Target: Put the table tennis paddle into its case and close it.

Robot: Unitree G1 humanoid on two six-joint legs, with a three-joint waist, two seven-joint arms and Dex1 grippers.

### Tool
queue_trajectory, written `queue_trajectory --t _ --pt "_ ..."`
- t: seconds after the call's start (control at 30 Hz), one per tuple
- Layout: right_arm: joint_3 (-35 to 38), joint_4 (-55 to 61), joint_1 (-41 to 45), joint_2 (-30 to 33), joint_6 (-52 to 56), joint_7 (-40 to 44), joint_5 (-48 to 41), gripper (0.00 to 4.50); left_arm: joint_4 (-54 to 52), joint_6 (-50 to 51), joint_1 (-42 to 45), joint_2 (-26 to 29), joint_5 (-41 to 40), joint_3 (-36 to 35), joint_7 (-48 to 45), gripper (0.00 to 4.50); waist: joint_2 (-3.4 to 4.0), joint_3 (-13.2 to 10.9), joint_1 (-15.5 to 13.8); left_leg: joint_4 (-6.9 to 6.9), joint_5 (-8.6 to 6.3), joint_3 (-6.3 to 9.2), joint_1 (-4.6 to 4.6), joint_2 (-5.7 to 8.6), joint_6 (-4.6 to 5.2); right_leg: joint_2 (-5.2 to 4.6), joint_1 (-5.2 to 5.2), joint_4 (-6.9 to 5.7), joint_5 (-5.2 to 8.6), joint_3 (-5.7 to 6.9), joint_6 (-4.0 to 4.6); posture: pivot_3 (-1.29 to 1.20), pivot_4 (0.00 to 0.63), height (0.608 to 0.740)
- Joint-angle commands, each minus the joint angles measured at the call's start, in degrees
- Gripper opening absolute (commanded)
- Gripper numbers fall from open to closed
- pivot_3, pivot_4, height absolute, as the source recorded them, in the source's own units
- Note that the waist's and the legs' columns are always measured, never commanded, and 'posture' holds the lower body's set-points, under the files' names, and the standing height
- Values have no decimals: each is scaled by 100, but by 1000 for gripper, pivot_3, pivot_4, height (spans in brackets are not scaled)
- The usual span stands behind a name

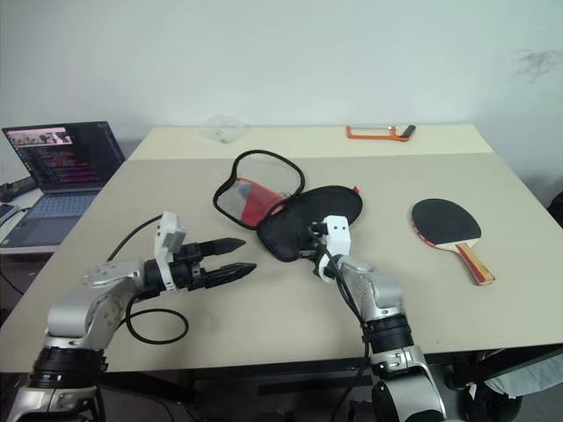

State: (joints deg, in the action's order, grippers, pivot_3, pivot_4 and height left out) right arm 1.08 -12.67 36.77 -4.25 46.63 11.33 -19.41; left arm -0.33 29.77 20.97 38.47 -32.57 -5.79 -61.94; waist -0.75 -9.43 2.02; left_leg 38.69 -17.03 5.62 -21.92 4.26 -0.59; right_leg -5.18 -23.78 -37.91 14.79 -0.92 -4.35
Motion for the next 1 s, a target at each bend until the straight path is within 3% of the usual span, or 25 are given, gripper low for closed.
queue_trajectory --t 0.03,0.27,0.5,0.73,1.0 --pt "131 145 150 -17 25 27 -137 16 -58 -109 14 63 -6 -105 -56 4178 0 0 1 0 0 0 0 0 0 0 0 0 0 0 0 0 150 740" --pt "258 789 166 604 703 287 -362 16 -9 -138 -10 176 7 -149 -141 4178 2 -1 -2 0 0 1 -3 1 0 -1 1 3 0 1 0 0 150 740" --pt "327 1048 315 2001 1368 1003 -524 16 -157 -146 -95 56 24 -5 -142 4178 2 -2 -12 0 -2 -2 -5 1 3 -1 4 4 0 2 0 0 150 740" --pt "-32 640 465 3068 1306 1840 -379 16 -177 -144 -46 11 30 149 -187 4178 1 -2 -5 -2 -4 -9 -6 -1 8 -1 6 6 0 -2 0 0 150 740" --pt "-164 -133 796 3509 877 2289 -87 16 -213 -120 -35 3 28 203 -204 4178 0 -3 -11 -1 -3 -10 -8 -1 5 -1 7 9 0 -1 0 0 150 740"
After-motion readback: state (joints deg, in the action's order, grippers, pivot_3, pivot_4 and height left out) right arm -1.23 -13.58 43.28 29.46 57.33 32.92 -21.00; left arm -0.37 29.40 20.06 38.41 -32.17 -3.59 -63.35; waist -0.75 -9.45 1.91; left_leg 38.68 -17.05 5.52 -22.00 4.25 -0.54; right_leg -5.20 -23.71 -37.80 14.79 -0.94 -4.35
